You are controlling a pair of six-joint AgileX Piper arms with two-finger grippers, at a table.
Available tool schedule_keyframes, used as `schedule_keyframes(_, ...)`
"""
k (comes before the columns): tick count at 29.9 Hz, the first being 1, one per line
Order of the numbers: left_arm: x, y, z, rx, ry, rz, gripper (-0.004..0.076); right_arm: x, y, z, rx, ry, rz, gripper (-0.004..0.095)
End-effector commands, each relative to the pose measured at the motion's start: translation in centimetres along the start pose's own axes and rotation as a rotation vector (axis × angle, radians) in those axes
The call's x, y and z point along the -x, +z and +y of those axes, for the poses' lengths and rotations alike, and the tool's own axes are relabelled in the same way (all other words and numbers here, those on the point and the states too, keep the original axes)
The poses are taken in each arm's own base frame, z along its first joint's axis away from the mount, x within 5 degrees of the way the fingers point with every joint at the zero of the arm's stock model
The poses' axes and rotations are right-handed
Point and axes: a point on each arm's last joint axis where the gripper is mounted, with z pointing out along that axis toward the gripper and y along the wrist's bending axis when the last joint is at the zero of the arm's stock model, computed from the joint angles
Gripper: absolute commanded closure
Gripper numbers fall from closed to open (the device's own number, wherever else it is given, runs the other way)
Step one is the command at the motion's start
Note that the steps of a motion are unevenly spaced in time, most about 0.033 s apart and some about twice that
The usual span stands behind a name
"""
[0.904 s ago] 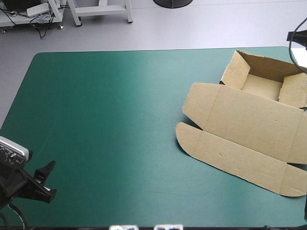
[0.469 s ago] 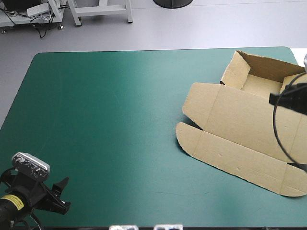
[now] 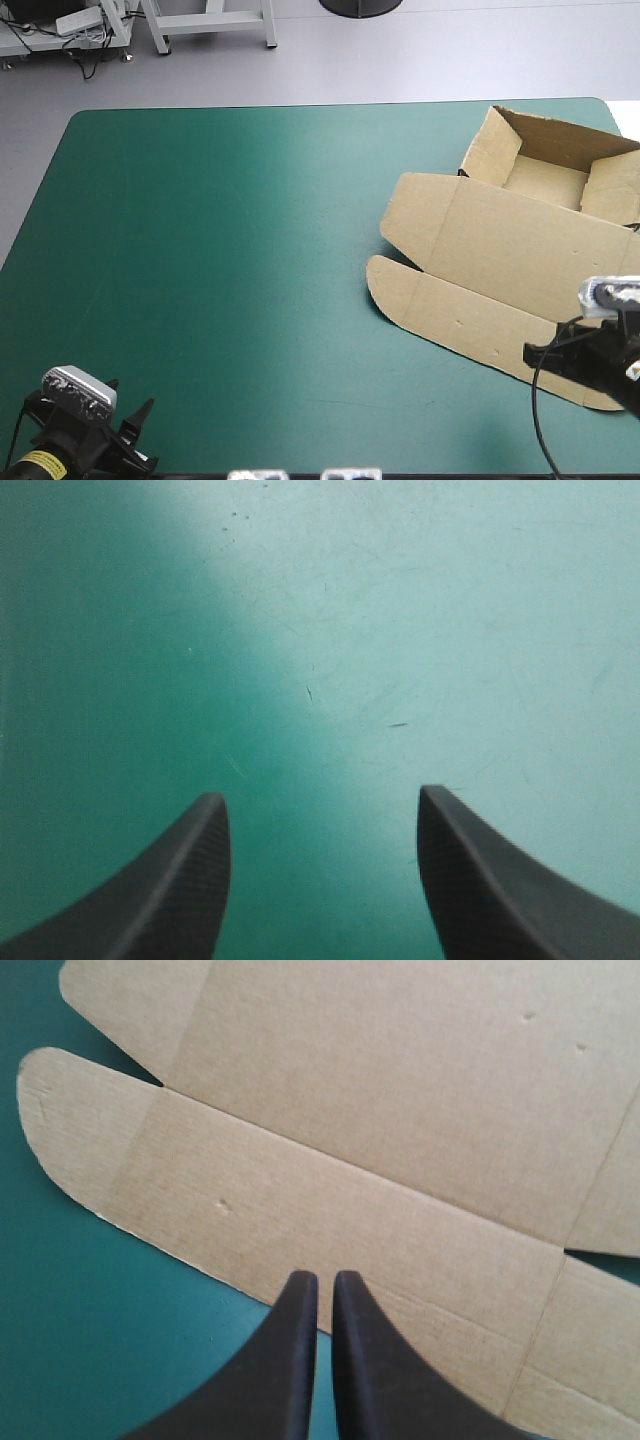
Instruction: Fold the box
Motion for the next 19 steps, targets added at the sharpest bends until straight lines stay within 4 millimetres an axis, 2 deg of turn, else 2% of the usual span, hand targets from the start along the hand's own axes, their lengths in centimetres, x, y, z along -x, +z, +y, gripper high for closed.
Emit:
schedule_keyframes(1, 1.0, -0.9, 0.1, 0.013, 0.016, -0.123, 0.0379, -2.1, 0.9, -0.2, -0.019, -0.001, -0.1, 0.087)
schedule_keyframes(4, 0.9, -1.0, 0.0, 0.014, 0.016, -0.131, 0.0427, -4.8, 2.0, -0.4, -0.045, -0.009, -0.091, 0.0888)
schedule_keyframes(8, 0.9, -1.0, 0.0, 0.014, 0.016, -0.131, 0.049, -7.0, 2.3, -0.5, -0.068, -0.023, -0.144, 0.0906)
schedule_keyframes(15, 0.5, -1.0, -0.2, -0.01, -0.001, -0.083, 0.0559, -7.4, 1.4, -0.4, -0.093, -0.046, -0.216, 0.0909)
schedule_keyframes(19, 0.2, -1.0, -0.3, -0.029, -0.006, -0.05, 0.0571, -7.4, 1.4, -0.5, -0.103, -0.052, -0.216, 0.0909)
